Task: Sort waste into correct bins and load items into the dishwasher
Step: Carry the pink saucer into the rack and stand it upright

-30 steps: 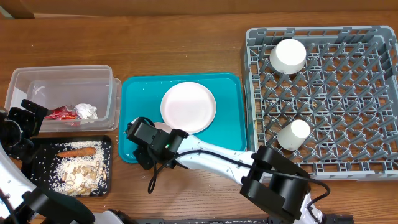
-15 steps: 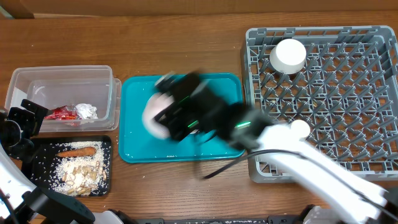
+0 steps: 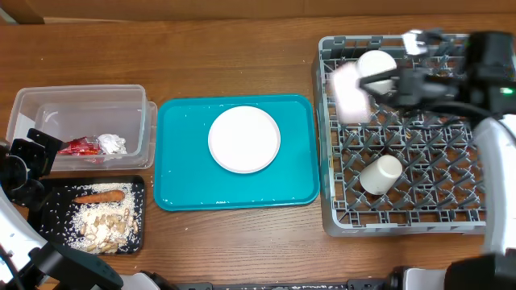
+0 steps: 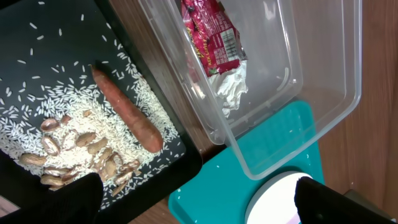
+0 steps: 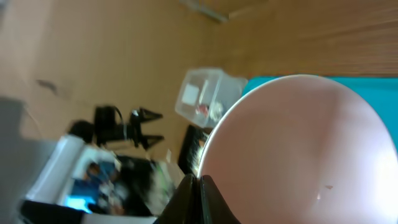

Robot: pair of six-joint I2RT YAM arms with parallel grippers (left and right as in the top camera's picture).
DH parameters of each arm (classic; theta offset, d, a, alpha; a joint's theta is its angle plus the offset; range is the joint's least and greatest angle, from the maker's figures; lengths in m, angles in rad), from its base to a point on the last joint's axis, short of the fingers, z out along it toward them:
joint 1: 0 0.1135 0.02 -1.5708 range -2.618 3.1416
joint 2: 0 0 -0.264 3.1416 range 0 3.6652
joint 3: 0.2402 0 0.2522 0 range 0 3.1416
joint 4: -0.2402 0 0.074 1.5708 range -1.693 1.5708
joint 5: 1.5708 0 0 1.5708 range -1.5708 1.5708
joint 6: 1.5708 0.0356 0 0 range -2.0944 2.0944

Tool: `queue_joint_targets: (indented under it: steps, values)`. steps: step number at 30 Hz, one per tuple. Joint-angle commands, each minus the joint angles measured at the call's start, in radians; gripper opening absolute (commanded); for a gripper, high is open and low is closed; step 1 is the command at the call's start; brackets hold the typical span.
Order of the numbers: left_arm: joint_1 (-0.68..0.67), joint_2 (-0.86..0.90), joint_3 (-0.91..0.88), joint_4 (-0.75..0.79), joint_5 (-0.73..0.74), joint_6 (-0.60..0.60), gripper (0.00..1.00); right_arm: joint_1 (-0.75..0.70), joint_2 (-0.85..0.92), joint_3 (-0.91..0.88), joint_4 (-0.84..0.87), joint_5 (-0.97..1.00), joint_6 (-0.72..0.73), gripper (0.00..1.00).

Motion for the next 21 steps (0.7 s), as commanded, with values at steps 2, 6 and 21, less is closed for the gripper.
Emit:
queue_joint_targets:
  steps: [2, 6, 21]
  values:
    - [-0.002, -0.016, 0.017, 0.002, -0.006, -0.007, 1.0, -0.137, 0.048, -0.067, -0.023, -0.144, -0.151, 0.04]
    - [-0.002, -0.016, 0.017, 0.002, -0.006, -0.007, 1.0, -0.198, 0.098, -0.146, 0.014, -0.144, -0.158, 0.04]
    - [-0.002, -0.016, 0.017, 0.002, -0.006, -0.007, 1.0, -0.22, 0.272, -0.266, 0.082, -0.266, -0.187, 0.04]
